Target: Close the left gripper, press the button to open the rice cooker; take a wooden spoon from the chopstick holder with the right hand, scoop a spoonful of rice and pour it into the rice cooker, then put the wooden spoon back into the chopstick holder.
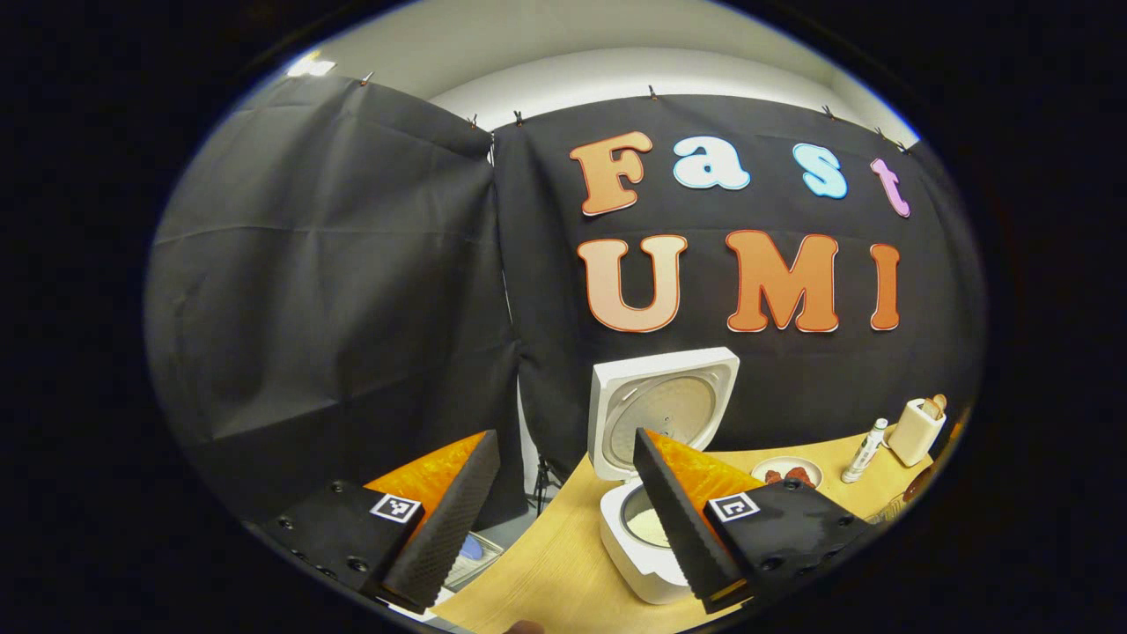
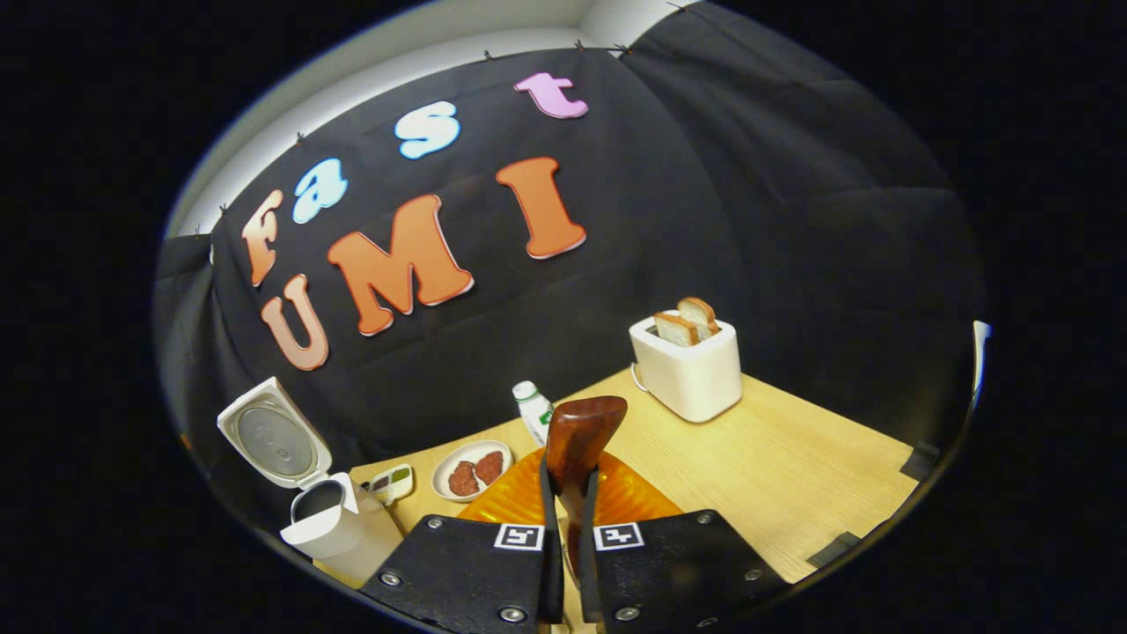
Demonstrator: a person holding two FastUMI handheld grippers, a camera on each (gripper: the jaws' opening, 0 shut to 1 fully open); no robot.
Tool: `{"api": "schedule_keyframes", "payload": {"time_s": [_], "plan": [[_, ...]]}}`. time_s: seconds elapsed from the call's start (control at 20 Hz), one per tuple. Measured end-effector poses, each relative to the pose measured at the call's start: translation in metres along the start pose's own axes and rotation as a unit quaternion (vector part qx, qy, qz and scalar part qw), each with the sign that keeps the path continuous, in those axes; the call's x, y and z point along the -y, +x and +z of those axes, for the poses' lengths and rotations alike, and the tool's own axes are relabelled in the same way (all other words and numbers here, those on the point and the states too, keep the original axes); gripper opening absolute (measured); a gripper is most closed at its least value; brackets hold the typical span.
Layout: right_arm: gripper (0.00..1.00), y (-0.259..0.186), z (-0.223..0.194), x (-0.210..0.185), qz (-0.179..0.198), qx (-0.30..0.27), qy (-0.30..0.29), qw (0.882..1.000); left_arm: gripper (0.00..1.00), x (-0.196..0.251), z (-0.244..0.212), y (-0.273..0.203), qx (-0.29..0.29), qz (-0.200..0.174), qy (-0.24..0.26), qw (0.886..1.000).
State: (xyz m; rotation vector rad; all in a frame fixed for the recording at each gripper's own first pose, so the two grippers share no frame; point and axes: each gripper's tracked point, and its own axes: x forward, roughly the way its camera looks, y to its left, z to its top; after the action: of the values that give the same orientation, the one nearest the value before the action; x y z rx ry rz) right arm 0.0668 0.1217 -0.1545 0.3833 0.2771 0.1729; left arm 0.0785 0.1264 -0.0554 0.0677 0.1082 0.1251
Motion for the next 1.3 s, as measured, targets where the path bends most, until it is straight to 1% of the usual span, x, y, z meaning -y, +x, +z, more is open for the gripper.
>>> {"api": "schedule_keyframes", "payload": {"time_s": [0.2,0.35,0.55,0.65,0.8,0.9,1.1,1.15,1.2,1.25,1.3], "plan": [[0.07,-0.025,0.001,-0.06,0.043,0.012,-0.039,0.998,1.0,-0.015,0.003,0.004,0.005,-0.011,0.003,1.0],[0.06,-0.036,-0.019,-0.095,0.061,0.009,-0.076,0.995,1.0,-0.024,0.003,0.007,0.008,-0.022,-0.005,1.0],[0.06,-0.045,-0.053,-0.117,0.056,-0.007,-0.112,0.992,1.0,-0.037,-0.001,0.01,0.006,-0.033,-0.013,0.999],[0.07,-0.047,-0.073,-0.123,0.046,-0.013,-0.15,0.987,1.0,-0.047,-0.005,0.012,0.004,-0.03,-0.01,0.999],[0.07,-0.05,-0.099,-0.132,0.032,-0.017,-0.235,0.971,1.0,-0.057,-0.012,0.012,-0.005,-0.028,-0.013,0.999],[0.06,-0.053,-0.112,-0.137,0.023,-0.014,-0.301,0.953,1.0,-0.06,-0.017,0.012,-0.011,-0.032,-0.018,0.999],[0.07,-0.054,-0.148,-0.149,0.035,-0.017,-0.404,0.914,1.0,-0.064,-0.021,0.011,-0.017,-0.036,-0.019,0.999],[0.07,-0.053,-0.156,-0.149,0.037,-0.018,-0.415,0.909,1.0,-0.064,-0.02,0.01,-0.016,-0.038,-0.02,0.999],[0.07,-0.052,-0.163,-0.145,0.033,-0.022,-0.418,0.907,1.0,-0.065,-0.02,0.011,-0.016,-0.038,-0.019,0.999],[0.07,-0.05,-0.171,-0.138,0.029,-0.03,-0.412,0.91,1.0,-0.065,-0.018,0.01,-0.015,-0.038,-0.017,0.999],[0.07,-0.048,-0.178,-0.128,0.021,-0.041,-0.398,0.916,1.0,-0.066,-0.017,0.01,-0.015,-0.038,-0.015,0.999]]}}
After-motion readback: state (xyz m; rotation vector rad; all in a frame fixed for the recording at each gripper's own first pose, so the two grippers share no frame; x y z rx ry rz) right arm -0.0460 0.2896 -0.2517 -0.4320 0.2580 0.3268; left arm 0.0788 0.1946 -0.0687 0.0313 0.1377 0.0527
